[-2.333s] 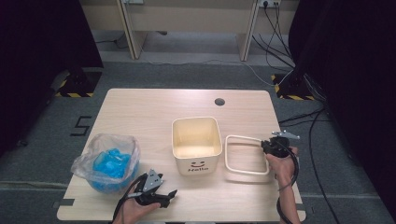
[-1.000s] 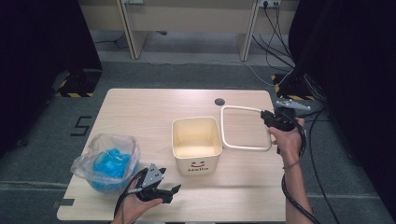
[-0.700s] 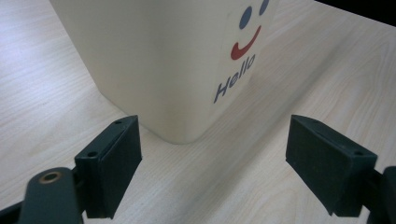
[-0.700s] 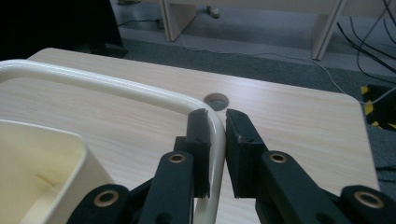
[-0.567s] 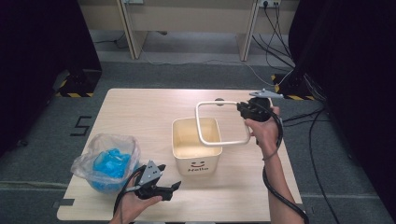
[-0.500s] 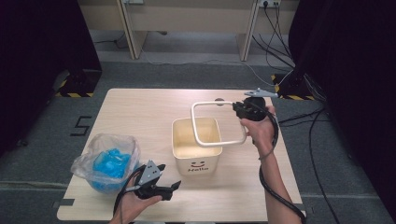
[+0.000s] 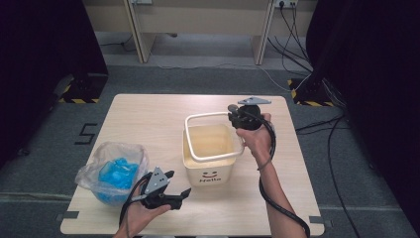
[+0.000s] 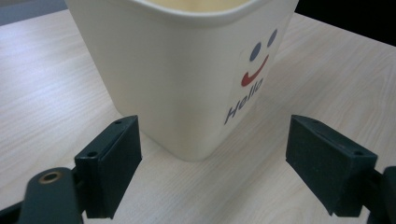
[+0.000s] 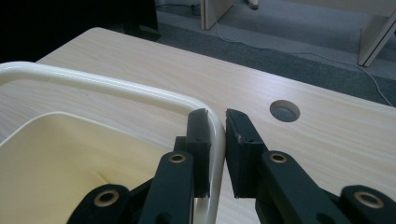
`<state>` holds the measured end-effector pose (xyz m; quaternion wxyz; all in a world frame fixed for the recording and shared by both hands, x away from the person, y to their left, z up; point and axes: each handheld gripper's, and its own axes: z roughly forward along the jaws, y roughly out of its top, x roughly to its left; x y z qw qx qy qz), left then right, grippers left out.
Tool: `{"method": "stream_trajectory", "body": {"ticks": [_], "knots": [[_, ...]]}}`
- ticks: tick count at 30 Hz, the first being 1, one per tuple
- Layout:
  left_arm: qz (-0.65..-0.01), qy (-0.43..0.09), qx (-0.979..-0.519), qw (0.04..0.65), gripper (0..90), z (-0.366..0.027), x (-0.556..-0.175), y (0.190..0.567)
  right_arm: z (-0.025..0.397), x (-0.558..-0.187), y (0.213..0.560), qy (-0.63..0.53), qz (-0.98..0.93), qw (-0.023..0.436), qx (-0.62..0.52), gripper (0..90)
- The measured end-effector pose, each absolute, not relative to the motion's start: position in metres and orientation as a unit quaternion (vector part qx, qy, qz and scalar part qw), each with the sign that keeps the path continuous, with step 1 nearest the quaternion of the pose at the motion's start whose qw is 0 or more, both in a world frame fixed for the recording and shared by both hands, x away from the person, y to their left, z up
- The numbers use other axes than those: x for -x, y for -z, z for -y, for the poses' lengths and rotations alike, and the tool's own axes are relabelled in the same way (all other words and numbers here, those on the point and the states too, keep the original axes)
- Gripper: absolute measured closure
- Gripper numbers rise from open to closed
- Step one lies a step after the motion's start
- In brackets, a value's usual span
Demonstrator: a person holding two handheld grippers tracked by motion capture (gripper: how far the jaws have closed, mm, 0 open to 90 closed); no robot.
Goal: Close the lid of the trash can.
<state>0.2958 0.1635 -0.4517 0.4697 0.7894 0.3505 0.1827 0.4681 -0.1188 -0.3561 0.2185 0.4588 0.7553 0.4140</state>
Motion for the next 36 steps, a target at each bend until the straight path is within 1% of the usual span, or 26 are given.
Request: {"method": "stream_trajectory", "body": {"ticks": [10,22,36], "knots": [[-0.343,-0.201,-0.780,0.483,17.5,-0.151,-0.304,0.436,0.107,-0.465,0.370,-0.404,-0.766,0.208,-0.456,80.4],[-0.340,-0.228,-0.763,0.500,17.5,-0.145,-0.312,0.421,0.100,-0.462,0.374,-0.397,-0.769,0.213,-0.453,80.3],[-0.354,-0.232,-0.759,0.494,17.7,-0.151,-0.320,0.417,0.104,-0.457,0.375,-0.394,-0.769,0.214,-0.455,79.1]]}}
